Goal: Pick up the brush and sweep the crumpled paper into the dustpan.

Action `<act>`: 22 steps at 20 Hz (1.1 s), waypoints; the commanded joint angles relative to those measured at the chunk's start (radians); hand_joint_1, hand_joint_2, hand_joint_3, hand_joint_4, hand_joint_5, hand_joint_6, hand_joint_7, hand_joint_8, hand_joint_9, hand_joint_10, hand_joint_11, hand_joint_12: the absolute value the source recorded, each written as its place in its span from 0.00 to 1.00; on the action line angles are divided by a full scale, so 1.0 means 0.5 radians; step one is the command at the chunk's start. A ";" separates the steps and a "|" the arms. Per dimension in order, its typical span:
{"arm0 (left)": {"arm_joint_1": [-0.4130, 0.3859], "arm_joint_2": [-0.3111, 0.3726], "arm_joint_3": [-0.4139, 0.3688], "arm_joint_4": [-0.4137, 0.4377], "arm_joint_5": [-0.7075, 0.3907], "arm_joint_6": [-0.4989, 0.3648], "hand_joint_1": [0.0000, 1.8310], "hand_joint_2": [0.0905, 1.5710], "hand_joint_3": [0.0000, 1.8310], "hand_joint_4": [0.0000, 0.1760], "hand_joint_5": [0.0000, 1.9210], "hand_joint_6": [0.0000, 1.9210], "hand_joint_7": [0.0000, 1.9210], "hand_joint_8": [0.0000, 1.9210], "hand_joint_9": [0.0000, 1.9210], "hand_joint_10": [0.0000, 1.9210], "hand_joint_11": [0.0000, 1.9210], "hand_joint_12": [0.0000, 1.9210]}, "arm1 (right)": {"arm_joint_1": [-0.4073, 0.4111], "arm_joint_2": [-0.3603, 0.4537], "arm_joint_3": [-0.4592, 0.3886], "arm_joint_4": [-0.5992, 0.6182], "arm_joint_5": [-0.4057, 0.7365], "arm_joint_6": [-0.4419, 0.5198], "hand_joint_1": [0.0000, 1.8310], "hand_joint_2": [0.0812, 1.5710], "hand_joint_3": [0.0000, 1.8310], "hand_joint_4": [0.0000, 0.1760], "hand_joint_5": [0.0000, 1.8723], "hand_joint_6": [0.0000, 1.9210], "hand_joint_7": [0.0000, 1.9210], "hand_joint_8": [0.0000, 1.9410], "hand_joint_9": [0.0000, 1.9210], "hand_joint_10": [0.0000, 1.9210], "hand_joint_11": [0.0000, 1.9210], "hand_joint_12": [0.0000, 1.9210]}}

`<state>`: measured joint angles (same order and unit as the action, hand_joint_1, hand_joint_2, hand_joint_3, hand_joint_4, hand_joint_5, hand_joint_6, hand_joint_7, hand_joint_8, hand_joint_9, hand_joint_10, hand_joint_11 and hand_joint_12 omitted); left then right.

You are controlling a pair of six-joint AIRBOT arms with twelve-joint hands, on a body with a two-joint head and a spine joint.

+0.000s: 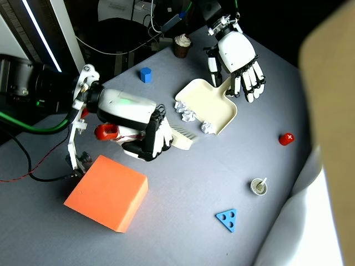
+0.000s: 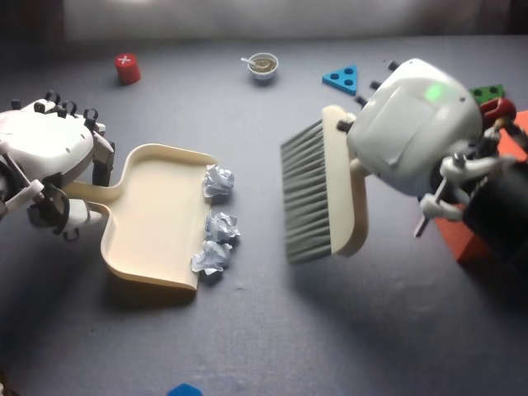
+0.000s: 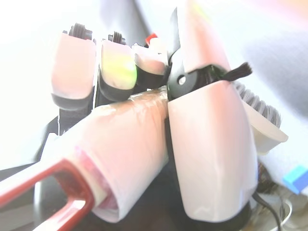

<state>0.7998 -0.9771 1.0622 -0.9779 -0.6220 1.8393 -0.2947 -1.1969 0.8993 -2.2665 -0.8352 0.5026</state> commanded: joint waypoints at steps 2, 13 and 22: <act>-0.035 -0.007 0.003 0.065 -0.187 0.021 0.55 0.74 0.00 0.41 0.44 0.62 0.14 0.00 0.11 0.00 0.00 0.31 | 0.117 0.042 -0.042 0.131 -0.138 -0.195 0.74 0.77 0.00 0.00 0.48 1.00 0.58 1.00 0.72 1.00 0.77 1.00; -0.034 -0.013 0.000 0.059 -0.192 0.028 0.54 0.75 0.00 0.54 0.43 0.63 0.15 0.00 0.12 0.00 0.00 0.33 | 0.522 -0.026 -0.156 1.184 -0.037 -1.624 0.75 0.76 0.00 0.00 0.47 1.00 0.57 1.00 0.71 1.00 0.76 1.00; -0.034 -0.018 0.000 0.048 -0.196 0.033 0.54 0.74 0.00 0.48 0.44 0.62 0.15 0.00 0.12 0.00 0.00 0.30 | 0.578 -0.198 0.016 1.478 -0.047 -1.910 0.74 0.76 0.00 0.00 0.43 1.00 0.57 1.00 0.72 1.00 0.76 1.00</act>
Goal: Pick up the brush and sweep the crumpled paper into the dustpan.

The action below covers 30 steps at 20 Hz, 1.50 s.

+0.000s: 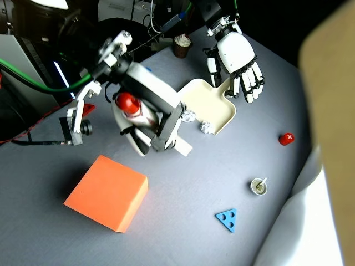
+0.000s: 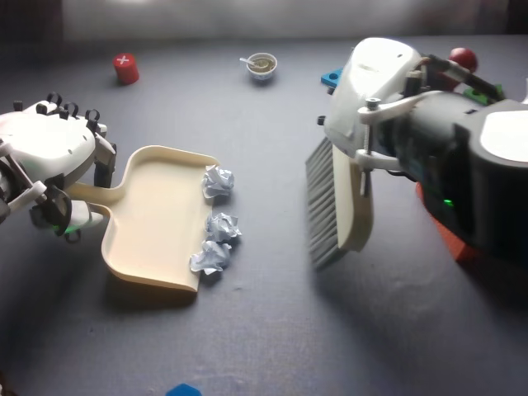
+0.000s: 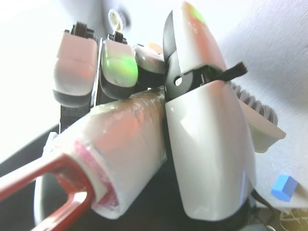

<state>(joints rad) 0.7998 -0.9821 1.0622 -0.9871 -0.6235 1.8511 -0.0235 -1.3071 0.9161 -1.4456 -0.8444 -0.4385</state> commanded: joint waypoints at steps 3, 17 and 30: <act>-0.035 -0.012 0.002 0.066 -0.194 0.011 0.54 0.74 0.00 0.46 0.44 0.63 0.15 0.00 0.11 0.00 0.00 0.30 | 0.040 -0.067 0.054 -0.117 0.000 -0.068 0.74 0.76 0.00 0.00 0.45 1.00 0.57 1.00 0.72 1.00 0.77 1.00; -0.047 -0.025 0.008 0.045 -0.200 0.032 0.55 0.74 0.00 0.38 0.43 0.63 0.15 0.00 0.12 0.00 0.00 0.32 | 0.003 -0.436 0.303 -0.282 0.032 0.051 0.75 0.76 0.00 0.11 0.47 1.00 0.58 1.00 0.72 1.00 0.77 1.00; -0.046 -0.035 0.006 0.031 -0.196 0.034 0.54 0.75 0.00 0.48 0.43 0.64 0.16 0.00 0.12 0.00 0.00 0.31 | -0.104 -0.350 0.178 -1.095 0.018 0.871 0.75 0.76 0.00 0.00 0.46 1.00 0.57 1.00 0.71 1.00 0.77 1.00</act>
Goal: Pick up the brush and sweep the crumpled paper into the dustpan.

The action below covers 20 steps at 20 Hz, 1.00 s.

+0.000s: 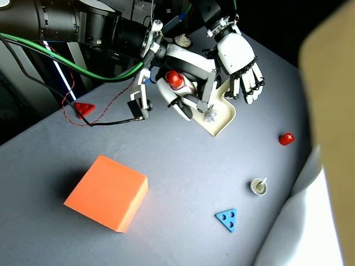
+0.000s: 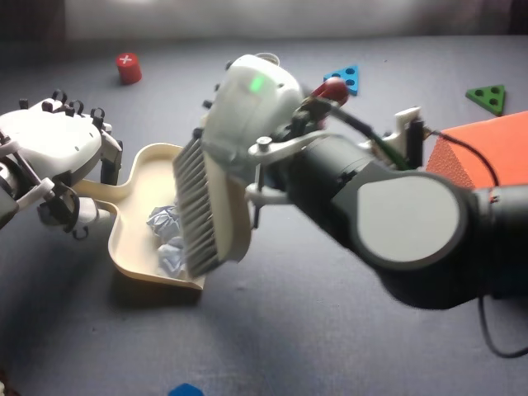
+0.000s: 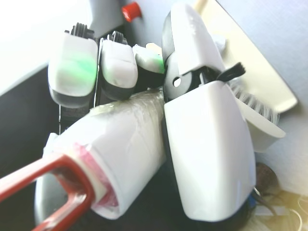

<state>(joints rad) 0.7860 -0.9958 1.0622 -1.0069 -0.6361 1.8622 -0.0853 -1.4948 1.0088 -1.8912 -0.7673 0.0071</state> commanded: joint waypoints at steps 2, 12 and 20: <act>-0.016 -0.008 0.004 0.067 -0.170 0.012 0.53 0.76 0.00 0.49 0.42 0.66 0.17 0.00 0.12 0.00 0.00 0.29 | 0.032 0.078 -0.015 -0.252 -0.132 0.071 0.74 0.77 0.00 0.01 0.46 1.00 0.56 1.00 0.71 1.00 0.77 1.00; -0.015 -0.008 -0.003 0.056 -0.172 0.012 0.54 0.74 0.00 0.66 0.44 0.61 0.16 0.00 0.12 0.00 0.00 0.31 | 0.076 0.150 0.010 0.154 0.014 -0.305 0.73 0.77 0.00 0.33 0.46 1.00 0.58 1.00 0.72 1.00 0.77 1.00; -0.013 -0.008 -0.006 0.048 -0.178 0.017 0.54 0.73 0.00 0.73 0.44 0.61 0.15 0.00 0.12 0.00 0.00 0.32 | 0.057 0.018 0.106 0.334 0.011 -0.398 0.75 0.77 0.00 0.43 0.44 1.00 0.57 1.00 0.70 1.00 0.75 1.00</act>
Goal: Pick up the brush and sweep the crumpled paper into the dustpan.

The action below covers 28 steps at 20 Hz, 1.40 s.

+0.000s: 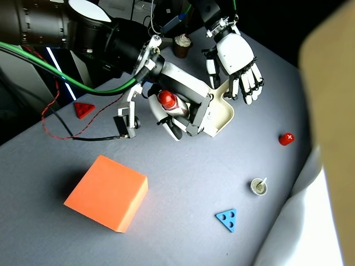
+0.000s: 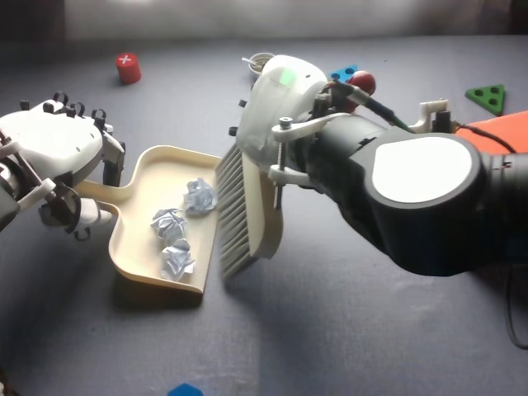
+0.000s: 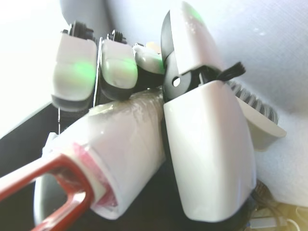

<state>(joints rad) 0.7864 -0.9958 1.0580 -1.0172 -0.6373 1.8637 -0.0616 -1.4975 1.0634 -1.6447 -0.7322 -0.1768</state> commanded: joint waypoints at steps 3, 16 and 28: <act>-0.014 -0.008 0.002 0.067 -0.178 0.014 0.54 0.74 0.00 0.69 0.44 0.62 0.16 0.00 0.12 0.00 0.00 0.30 | 0.010 -0.023 0.006 -0.169 -0.052 -0.015 0.75 0.77 0.00 0.56 0.45 1.00 0.57 1.00 0.71 1.00 0.75 1.00; -0.014 -0.005 0.007 0.058 -0.189 0.014 0.54 0.74 0.00 0.56 0.44 0.62 0.16 0.00 0.12 0.00 0.00 0.28 | -0.051 -0.028 -0.067 -0.839 -0.086 0.601 0.74 0.76 0.00 0.07 0.45 1.00 0.56 1.00 0.71 1.00 0.76 1.00; -0.012 -0.013 0.003 0.032 -0.186 0.015 0.55 0.74 0.00 0.43 0.44 0.63 0.15 0.00 0.11 0.00 0.00 0.27 | -0.044 0.218 -0.233 -0.946 -0.149 0.814 0.75 0.76 0.00 0.67 0.45 1.00 0.55 1.00 0.71 1.00 0.76 1.00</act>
<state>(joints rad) 0.7864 -0.9974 1.0580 -1.0367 -0.6437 1.8652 -0.1009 -1.3891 0.9459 -2.0266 -0.7418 0.2489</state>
